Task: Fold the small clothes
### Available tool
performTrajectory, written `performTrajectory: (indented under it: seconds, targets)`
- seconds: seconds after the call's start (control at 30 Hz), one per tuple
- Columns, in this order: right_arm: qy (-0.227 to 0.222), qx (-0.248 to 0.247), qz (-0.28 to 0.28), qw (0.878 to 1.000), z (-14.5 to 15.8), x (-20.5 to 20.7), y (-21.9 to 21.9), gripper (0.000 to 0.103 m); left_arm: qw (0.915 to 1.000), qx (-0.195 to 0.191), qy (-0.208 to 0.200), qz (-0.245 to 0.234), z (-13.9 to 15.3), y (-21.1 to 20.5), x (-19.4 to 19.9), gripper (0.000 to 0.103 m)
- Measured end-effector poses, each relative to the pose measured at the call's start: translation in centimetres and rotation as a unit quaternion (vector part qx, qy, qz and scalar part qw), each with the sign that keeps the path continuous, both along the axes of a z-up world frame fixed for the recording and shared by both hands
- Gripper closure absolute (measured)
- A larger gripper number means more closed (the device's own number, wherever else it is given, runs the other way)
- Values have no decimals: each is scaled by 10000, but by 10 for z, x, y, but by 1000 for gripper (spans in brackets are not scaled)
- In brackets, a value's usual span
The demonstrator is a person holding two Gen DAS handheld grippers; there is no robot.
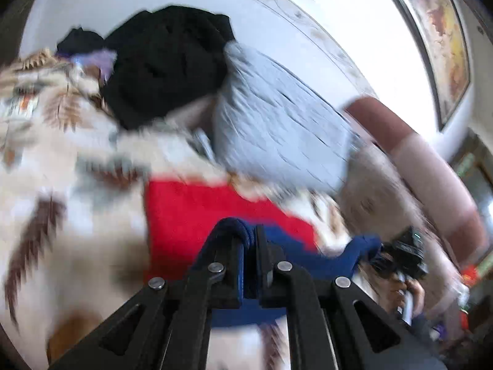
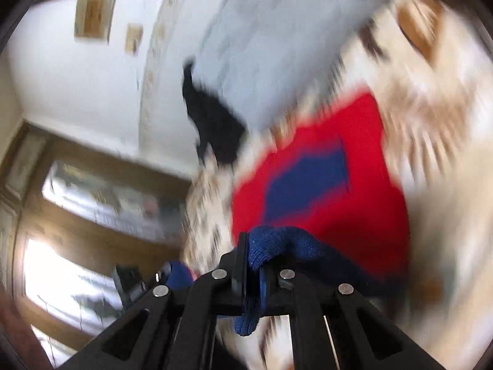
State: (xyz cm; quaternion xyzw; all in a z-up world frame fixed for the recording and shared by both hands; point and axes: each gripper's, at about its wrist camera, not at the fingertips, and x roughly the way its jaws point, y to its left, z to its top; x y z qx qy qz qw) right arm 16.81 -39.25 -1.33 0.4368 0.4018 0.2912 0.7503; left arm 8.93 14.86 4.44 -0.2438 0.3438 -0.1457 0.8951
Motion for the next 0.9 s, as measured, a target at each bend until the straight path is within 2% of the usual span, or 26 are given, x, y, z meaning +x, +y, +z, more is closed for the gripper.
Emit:
performTrajectory:
  seconds: [0.03, 0.07, 0.1, 0.13, 0.17, 0.2, 0.23, 0.33, 0.4, 0.47, 0.6, 0.7, 0.77, 0.83, 0.9]
  targets:
    - [-44, -85, -90, 9999, -4, 23, 4, 92, 9998, 123, 23, 126, -14, 2, 30, 87]
    - [-48, -248, -163, 9995, -15, 47, 6, 92, 9993, 196, 235, 226, -32, 3, 55, 66]
    - [79, -320, -242, 9992, -28, 64, 6, 80, 9965, 247, 648, 457, -55, 4, 76, 43]
    - [394, -577, -309, 9971, -50, 82, 9, 56, 9915, 383, 1076, 622, -79, 7, 93, 42]
    - [678, -912, -463, 9924, -66, 87, 11, 45, 9884, 437, 1288, 675, -94, 11, 99, 42]
    - [831, -1030, -589, 9895, -79, 84, 11, 44, 9858, 476, 1421, 759, -106, 17, 98, 42]
    - [792, -957, -575, 9906, -84, 79, 8, 44, 9845, 496, 1438, 875, -113, 27, 89, 42]
    - [433, -1209, -820, 9883, -74, 40, 1, 44, 9858, 382, 1198, 1113, -107, 49, 47, 42]
    - [344, -1224, -786, 9888, -66, 13, -7, 44, 9875, 245, 1174, 1027, -104, 46, 28, 42]
    - [381, -1033, -793, 9908, -65, -22, -7, 44, 9892, 34, 1156, 898, -102, 45, -6, 41]
    - [948, -797, -620, 9904, -86, -77, 16, 43, 9861, -266, 1461, 750, -121, 17, -47, 35]
    - [1146, -753, -618, 9886, -101, -78, 31, 43, 9853, -132, 1537, 737, -130, -7, -46, 35]
    - [1129, -686, -845, 9876, -102, -66, 34, 43, 9835, -26, 1483, 1039, -135, -13, -36, 33]
    - [1275, -570, -1219, 9827, -109, -52, 31, 42, 9750, -35, 1718, 1411, -147, -15, -23, 29]
    - [1397, -313, -1529, 9778, -114, -46, 31, 42, 9702, -159, 1672, 1744, -147, -16, -18, 24]
